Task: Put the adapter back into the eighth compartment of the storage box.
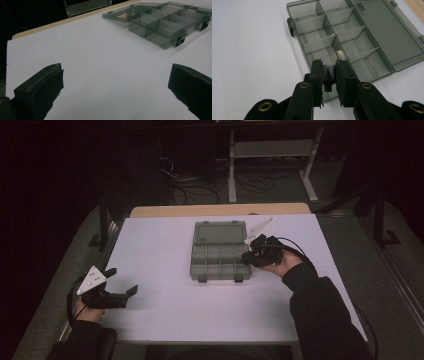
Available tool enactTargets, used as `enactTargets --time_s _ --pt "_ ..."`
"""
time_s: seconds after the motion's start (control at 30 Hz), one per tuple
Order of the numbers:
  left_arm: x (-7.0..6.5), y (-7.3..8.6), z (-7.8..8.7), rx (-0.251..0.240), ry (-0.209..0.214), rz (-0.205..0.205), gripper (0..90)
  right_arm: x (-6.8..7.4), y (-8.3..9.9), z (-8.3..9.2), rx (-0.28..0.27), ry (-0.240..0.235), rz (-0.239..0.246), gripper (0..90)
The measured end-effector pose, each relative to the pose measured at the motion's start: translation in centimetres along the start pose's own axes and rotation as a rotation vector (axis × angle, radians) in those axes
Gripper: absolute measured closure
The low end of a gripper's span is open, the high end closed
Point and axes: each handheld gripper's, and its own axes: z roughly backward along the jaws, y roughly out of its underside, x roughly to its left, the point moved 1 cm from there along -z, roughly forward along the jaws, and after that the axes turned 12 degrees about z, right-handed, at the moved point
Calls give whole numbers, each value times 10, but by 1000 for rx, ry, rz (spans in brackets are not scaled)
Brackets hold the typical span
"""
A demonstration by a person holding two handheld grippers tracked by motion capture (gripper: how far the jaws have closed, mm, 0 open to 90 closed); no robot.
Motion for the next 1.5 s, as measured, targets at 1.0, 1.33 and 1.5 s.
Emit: enactTargets --time_s 1.0,1.33,1.5 --pt "0 0 0 0 2 -1 0 -22 13 -26 18 5 -47 747" --pt "0 0 0 1 3 -2 0 -23 18 -36 17 -1 -61 747" --pt "0 0 0 0 3 -2 0 -24 21 -42 22 -8 -70 747"
